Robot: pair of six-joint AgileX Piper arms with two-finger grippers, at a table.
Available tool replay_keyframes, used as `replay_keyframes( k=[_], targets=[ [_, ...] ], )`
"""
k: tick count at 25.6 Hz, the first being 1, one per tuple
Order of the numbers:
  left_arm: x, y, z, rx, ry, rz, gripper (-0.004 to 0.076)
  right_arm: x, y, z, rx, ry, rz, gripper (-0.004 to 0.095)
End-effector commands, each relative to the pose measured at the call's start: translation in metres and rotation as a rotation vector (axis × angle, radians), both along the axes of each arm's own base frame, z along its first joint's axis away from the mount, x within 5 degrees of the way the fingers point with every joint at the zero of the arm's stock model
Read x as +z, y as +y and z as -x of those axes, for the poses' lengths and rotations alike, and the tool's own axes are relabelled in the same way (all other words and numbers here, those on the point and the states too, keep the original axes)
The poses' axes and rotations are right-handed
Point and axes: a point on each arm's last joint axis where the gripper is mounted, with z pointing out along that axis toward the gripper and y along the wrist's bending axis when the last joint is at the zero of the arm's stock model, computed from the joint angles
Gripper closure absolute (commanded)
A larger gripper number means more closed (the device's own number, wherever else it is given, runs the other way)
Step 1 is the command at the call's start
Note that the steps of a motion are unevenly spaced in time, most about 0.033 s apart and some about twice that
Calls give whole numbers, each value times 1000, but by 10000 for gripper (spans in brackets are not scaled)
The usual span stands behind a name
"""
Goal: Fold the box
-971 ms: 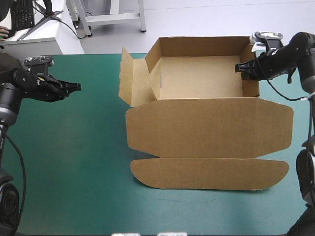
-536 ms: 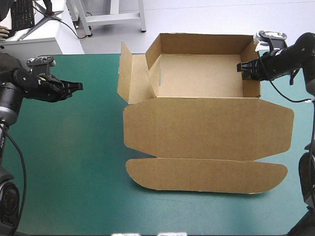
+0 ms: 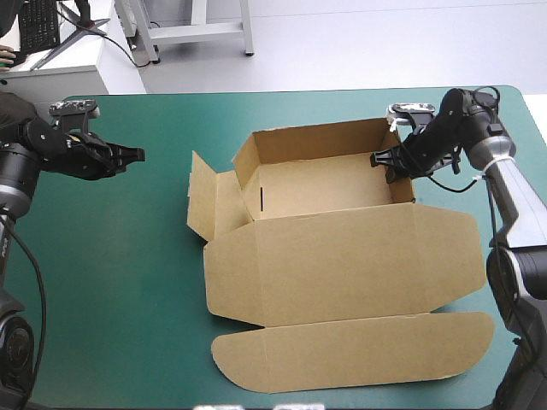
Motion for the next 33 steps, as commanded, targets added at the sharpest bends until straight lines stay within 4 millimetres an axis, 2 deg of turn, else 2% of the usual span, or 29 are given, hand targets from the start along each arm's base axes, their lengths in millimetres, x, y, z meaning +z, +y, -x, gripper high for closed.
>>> replay_keyframes(
  k=[1, 8, 12, 14, 19, 22, 24, 30, 33],
  targets=[
    [24, -3, 10, -25, -77, 5, 727, 17, 3, 1, -10, -79, 7, 924],
    [23, -4, 11, -48, -68, -2, 727, 13, 10, -2, 3, -79, 22, 908],
    [23, -4, 11, -55, -71, -3, 727, 11, 16, -1, 45, -98, 132, 801],
    [23, -4, 11, -64, -74, -4, 727, 11, 15, -1, 65, -111, 214, 700],
    [23, -4, 11, -67, -73, -6, 727, 13, 16, -1, 37, -112, 206, 501],
    [23, -4, 11, -70, -74, -8, 727, 22, 16, -2, 12, -136, 193, 390],
    [23, -4, 11, -70, -74, -8, 727, 32, 16, -4, 8, -168, 188, 354],
    [23, -5, 11, -70, -66, -6, 727, 66, 16, -4, -10, -246, 176, 351],
    [23, -5, 11, -72, -66, -7, 727, 71, 15, 1, -26, -222, 171, 350]
  ],
)
